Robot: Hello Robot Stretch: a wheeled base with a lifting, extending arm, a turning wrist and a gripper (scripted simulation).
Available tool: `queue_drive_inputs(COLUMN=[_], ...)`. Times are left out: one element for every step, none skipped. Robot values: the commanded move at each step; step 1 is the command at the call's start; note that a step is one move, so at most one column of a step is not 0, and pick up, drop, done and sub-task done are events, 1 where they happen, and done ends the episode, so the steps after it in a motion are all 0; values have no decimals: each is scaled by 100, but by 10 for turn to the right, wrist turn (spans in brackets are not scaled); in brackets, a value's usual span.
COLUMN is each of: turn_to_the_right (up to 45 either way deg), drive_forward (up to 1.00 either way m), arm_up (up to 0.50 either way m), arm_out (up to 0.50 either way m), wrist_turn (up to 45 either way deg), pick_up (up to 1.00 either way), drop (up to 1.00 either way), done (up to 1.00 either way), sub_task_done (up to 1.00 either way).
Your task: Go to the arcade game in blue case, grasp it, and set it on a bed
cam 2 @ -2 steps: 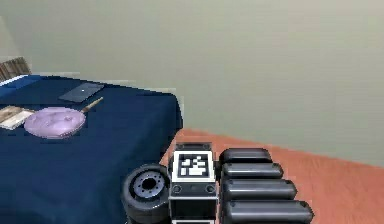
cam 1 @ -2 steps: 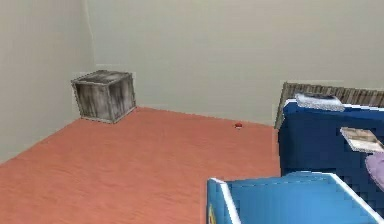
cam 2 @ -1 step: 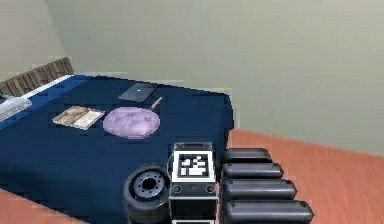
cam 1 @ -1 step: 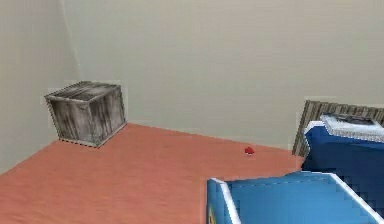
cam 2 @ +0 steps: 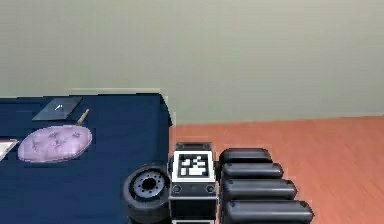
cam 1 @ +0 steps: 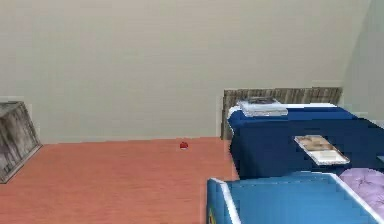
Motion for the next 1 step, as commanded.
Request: queue_drive_inputs(turn_to_the_right=[0], drive_forward=[100], arm_up=[0], arm_out=[0], wrist_turn=[0], pick_up=[0], drop=[0], done=[0], sub_task_done=[0])
